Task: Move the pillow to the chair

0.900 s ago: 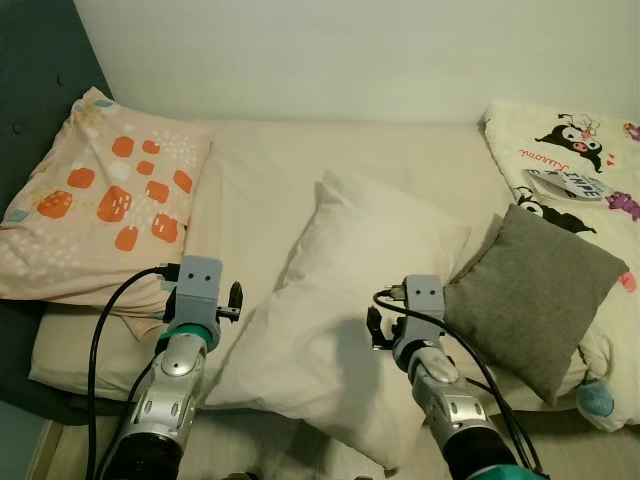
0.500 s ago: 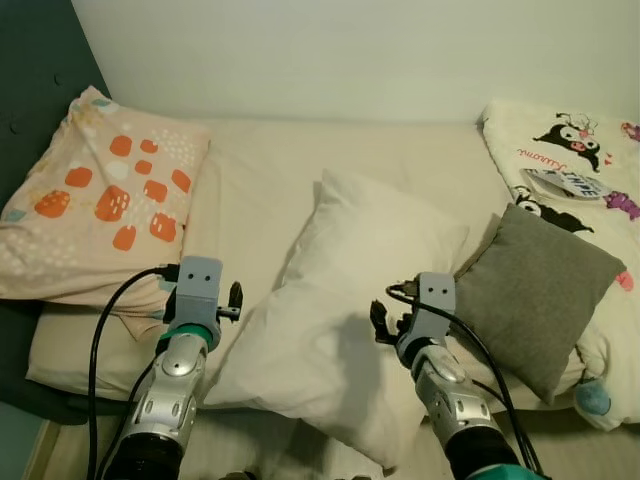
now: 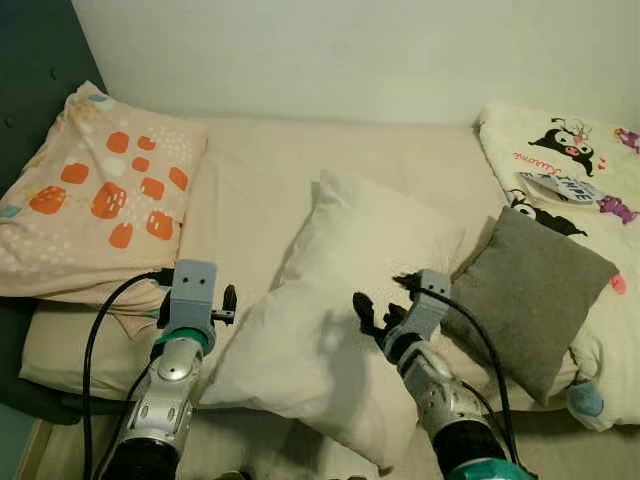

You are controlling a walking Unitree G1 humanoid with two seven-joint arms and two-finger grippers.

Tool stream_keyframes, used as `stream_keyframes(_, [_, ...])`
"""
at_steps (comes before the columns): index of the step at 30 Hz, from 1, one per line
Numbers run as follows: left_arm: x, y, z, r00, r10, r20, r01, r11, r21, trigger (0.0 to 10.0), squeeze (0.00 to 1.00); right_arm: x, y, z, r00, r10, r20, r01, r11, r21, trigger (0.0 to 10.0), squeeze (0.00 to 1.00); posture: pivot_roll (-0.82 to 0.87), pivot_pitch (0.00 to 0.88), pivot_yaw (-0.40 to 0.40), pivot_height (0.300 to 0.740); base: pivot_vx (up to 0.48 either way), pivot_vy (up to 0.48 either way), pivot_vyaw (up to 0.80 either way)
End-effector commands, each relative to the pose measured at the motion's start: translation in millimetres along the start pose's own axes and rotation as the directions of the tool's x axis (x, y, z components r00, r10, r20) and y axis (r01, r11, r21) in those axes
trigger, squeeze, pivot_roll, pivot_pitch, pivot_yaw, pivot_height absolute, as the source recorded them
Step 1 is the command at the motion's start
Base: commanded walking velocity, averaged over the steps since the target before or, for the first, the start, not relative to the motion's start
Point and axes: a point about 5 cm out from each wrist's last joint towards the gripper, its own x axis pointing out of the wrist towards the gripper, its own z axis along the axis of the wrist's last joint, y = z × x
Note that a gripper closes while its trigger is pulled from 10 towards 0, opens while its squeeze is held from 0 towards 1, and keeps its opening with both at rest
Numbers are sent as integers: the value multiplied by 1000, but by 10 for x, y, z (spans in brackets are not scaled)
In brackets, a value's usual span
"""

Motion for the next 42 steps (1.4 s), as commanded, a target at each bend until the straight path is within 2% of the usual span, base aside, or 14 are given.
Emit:
stream_keyframes(1, [-4,11,-52,1000,-1,-22,1,1000,-4,10000,0,-18,-14,-100,999,-9,-38,10,1000,29,10000,0,50,31,32,740,0,0,0])
stream_keyframes(4, [2,23,-41,1000,4,-19,-4,1000,-3,10000,0,-34,14,-159,998,11,-56,-14,999,-38,10000,0,58,31,25,740,0,0,0])
stream_keyframes(5, [-24,25,-42,1000,20,-13,-20,1000,-11,10000,0,-75,-65,-236,996,-42,-81,28,986,-166,10000,0,89,27,-15,740,0,0,0])
stream_keyframes(8, [-59,39,-66,999,38,-16,-38,999,-22,10000,0,-103,-120,-245,995,-74,-60,59,974,-220,10000,0,94,25,-29,740,0,0,0])
stream_keyframes(12, [-112,84,-147,997,63,-33,-64,998,-29,10000,0,-112,-250,-146,983,-181,26,183,966,-184,10000,0,101,14,-39,740,0,0,0])
stream_keyframes(15, [-115,89,-157,997,64,-35,-65,997,-29,10000,0,-112,-294,-158,974,-225,7,222,958,-181,10000,0,101,14,-39,740,0,0,0])
stream_keyframes(18, [-110,84,-166,997,65,-36,-66,997,-30,10000,0,-122,-355,-185,969,-245,-20,243,968,-65,10000,0,95,4,-37,740,0,0,0])
stream_keyframes(20, [-91,51,-156,998,51,-34,-52,998,-24,10000,0,-134,-372,-182,970,-243,-9,241,966,-95,10000,0,84,0,-15,740,0,0,0])
stream_keyframes(21, [-40,-31,-111,1000,8,-24,-9,1000,-12,10000,0,-153,-398,-161,967,-254,24,253,946,-202,10000,0,69,0,15,740,0,0,0])
stream_keyframes(23, [-9,-86,-76,1000,-22,-17,22,1000,1,10000,0,-166,-406,-151,966,-254,43,257,932,-258,10000,0,61,0,31,740,0,0,0])
stream_keyframes(27, [28,-135,-31,999,-53,-9,53,998,17,10000,0,-185,-409,-162,967,-247,53,253,932,-261,10000,0,49,0,55,740,0,0,0])
stream_keyframes(29, [78,-172,24,996,-84,-3,84,996,31,10000,0,-214,-443,-164,952,-293,89,306,910,-280,10000,0,34,0,112,740,0,0,0])
stream_keyframes(37, [135,-196,77,994,-111,5,110,993,46,10000,0,-316,-552,-125,893,-396,213,444,854,-273,10000,0,16,9,136,740,0,0,0])
stream_keyframes(42, [125,-196,61,994,-107,4,107,994,39,10000,0,-342,-545,-67,900,-355,251,416,870,-263,10000,0,13,12,127,740,0,0,0])
